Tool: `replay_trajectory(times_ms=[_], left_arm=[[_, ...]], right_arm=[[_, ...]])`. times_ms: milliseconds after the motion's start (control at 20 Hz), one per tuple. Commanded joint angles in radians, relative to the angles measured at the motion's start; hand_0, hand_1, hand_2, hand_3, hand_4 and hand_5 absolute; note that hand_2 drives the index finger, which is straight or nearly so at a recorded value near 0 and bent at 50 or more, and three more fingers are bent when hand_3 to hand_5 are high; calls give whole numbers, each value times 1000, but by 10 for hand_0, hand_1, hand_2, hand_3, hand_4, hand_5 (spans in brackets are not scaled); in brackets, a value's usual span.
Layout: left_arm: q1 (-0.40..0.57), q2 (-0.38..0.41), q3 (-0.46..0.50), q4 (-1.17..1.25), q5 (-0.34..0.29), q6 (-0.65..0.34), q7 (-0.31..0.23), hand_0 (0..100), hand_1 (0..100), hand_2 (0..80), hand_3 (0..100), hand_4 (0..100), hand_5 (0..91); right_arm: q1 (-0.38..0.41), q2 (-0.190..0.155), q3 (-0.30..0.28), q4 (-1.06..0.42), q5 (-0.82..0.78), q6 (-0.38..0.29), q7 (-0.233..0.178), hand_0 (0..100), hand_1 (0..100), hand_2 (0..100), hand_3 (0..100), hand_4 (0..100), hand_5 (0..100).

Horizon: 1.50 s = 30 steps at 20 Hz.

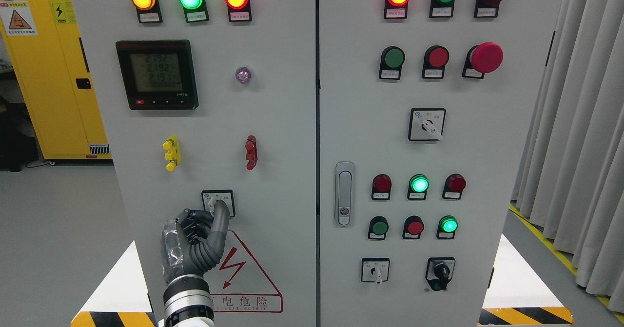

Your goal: Turn on light switch 1

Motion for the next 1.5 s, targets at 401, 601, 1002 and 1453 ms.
replay_trajectory(times_ms=[401, 601, 1002, 1453], left_arm=[[-2, 0, 0, 3, 4, -2, -1, 737, 509, 649, 948, 889, 848], [-3, 0, -4, 4, 4, -7, -1, 740, 504, 647, 948, 890, 847], [-5, 0, -6, 7, 7, -7, -1, 743, 494, 642, 946, 891, 845], [-5, 0, -5, 7, 6, -7, -1, 757, 472, 641, 945, 891, 843]], right_arm=[[0, 0, 0, 0, -29, 1, -1, 0, 500, 40, 0, 0, 0], [0, 0, 0, 0, -29, 1, -1, 0, 500, 40, 0, 0, 0], [0, 0, 0, 0, -29, 1, 1, 0, 500, 40, 0, 0, 0], [0, 0, 0, 0, -29, 1, 1, 0, 500, 40, 0, 0, 0]])
